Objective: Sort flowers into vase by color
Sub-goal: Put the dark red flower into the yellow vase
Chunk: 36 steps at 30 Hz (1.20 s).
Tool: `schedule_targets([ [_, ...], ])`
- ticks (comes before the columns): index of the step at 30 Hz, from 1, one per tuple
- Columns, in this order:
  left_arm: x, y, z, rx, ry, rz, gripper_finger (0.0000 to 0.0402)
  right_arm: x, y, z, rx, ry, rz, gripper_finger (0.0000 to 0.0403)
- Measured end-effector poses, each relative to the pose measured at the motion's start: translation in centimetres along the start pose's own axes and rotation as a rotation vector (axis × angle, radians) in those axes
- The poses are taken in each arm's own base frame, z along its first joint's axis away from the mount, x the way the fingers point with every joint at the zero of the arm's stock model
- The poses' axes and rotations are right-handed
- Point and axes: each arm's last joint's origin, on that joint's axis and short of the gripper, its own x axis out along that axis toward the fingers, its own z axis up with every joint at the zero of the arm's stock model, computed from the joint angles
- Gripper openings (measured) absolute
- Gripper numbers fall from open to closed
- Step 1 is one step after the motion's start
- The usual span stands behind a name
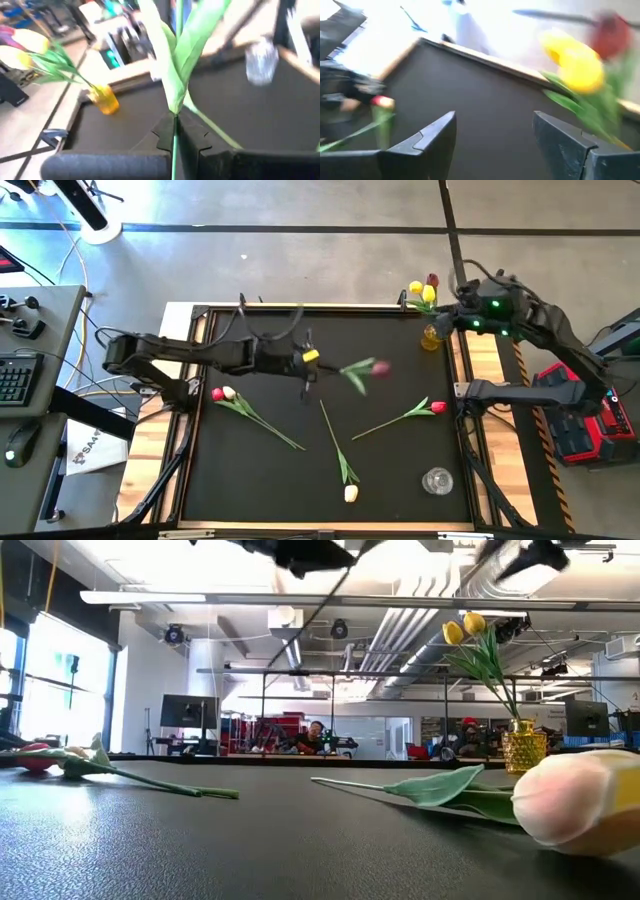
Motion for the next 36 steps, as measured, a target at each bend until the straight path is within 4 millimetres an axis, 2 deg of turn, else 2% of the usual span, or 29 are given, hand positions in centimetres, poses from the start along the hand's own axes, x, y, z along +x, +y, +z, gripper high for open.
schedule_targets([
  [8,-1.3,2.6,2.6,-0.224,-0.289,0.109,0.0,-2.9,2.3,1.0,-0.113,-0.26,0.276,0.0248],
  [14,-1.3,4.1,3.6,-0.432,-0.504,0.129,0.0,-2.8,4.0,1.1,-0.222,-0.29,0.387,0.0248],
  [20,-0.2,4.4,3.2,-0.537,-0.579,0.108,0.0,-1.1,7.7,1.3,-0.321,-0.316,0.547,0.0248],
  [25,0.8,3.7,2.7,-0.598,-0.574,0.066,0.0,1.6,10.8,1.0,-0.361,-0.313,0.588,0.0248],
  [31,0.9,3.0,3.0,-0.615,-0.588,0.039,0.0,4.8,12.9,0.1,-0.378,-0.254,0.536,0.0248],
  [36,0.9,2.3,3.3,-0.584,-0.593,0.026,0.0,5.9,14.2,-0.1,-0.371,-0.274,0.565,0.0248],
])
